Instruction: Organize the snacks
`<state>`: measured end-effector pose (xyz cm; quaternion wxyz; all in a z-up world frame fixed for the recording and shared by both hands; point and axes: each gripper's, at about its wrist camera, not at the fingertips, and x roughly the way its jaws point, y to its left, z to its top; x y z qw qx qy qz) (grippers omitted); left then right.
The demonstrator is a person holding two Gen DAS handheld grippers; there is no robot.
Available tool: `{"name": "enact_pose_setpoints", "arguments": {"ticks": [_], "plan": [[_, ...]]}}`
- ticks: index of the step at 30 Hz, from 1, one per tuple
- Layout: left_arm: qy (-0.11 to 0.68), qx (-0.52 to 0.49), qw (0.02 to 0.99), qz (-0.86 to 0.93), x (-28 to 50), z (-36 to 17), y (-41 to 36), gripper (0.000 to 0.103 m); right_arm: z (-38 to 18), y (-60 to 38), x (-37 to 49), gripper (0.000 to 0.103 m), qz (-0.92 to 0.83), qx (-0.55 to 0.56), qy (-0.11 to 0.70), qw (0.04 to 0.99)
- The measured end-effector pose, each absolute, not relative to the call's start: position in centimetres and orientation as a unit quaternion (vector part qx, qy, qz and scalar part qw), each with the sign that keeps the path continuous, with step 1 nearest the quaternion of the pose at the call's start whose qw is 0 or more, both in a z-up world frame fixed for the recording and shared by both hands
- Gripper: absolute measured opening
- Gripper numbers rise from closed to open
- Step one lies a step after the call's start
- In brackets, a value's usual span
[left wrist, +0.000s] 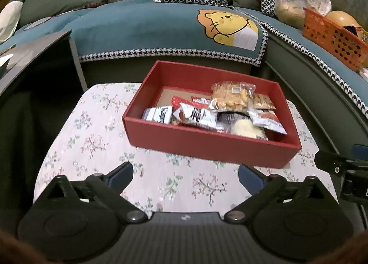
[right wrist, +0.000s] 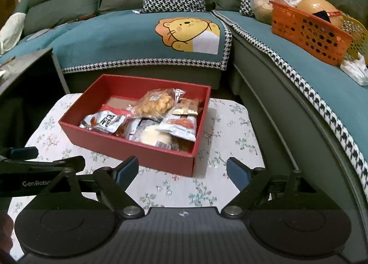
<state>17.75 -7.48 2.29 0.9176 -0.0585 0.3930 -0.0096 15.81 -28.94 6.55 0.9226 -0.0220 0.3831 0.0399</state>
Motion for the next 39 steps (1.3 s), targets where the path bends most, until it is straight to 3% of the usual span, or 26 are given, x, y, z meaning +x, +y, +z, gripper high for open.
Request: {"name": "enact_pose_setpoints", "arguments": {"ticks": [19,39], "plan": [[0.384,-0.024,0.923,-0.015,11.8,2.2,-8.3,0.103,5.4,-29.2,10.1,0.088,0.032,-0.01,0.403,0.915],[0.393,-0.069,0.917,-0.026,7.8,1.8,-7.2,0.103,5.4,-29.0,5.8,0.089,0.036,-0.004,0.401,0.915]]}}
